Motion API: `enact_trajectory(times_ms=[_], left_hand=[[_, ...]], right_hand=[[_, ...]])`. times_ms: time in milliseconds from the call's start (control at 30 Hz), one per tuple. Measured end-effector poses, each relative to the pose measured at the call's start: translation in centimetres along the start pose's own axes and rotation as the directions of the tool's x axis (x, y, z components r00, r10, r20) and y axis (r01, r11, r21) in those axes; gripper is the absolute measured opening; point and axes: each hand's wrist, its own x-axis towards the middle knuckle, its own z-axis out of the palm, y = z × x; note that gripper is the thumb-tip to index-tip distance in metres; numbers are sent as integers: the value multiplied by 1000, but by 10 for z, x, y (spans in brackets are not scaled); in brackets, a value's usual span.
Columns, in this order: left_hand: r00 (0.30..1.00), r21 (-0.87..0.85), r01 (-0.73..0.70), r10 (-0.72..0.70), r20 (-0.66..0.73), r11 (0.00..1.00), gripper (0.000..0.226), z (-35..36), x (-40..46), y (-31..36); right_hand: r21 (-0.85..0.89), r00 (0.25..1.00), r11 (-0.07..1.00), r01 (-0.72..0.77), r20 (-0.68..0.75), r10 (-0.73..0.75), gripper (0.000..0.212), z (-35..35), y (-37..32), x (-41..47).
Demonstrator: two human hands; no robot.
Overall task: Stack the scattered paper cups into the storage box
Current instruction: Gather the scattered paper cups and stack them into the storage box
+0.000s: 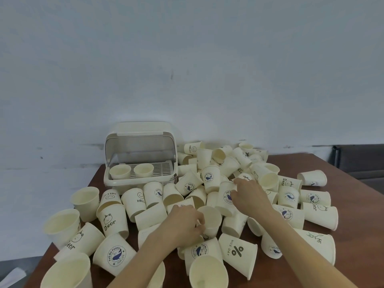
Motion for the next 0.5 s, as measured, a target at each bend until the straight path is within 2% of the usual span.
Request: enact_trajectory(times_ms=[233,367,500], left_hand=[[1000,11,-16,16,-10,1000,28,6,4,2],[995,28,-38,40,-93,999,28,3,3,1],[974,-26,-67,60,-218,997,29,-6,0,1]], right_hand=[[-15,1000,1000,-7,18,7,13,2,-5,7],[-11,999,1000,-18,43,18,14,2,-5,10],[-5,998,999,-36,55,36,15,3,-3,11]])
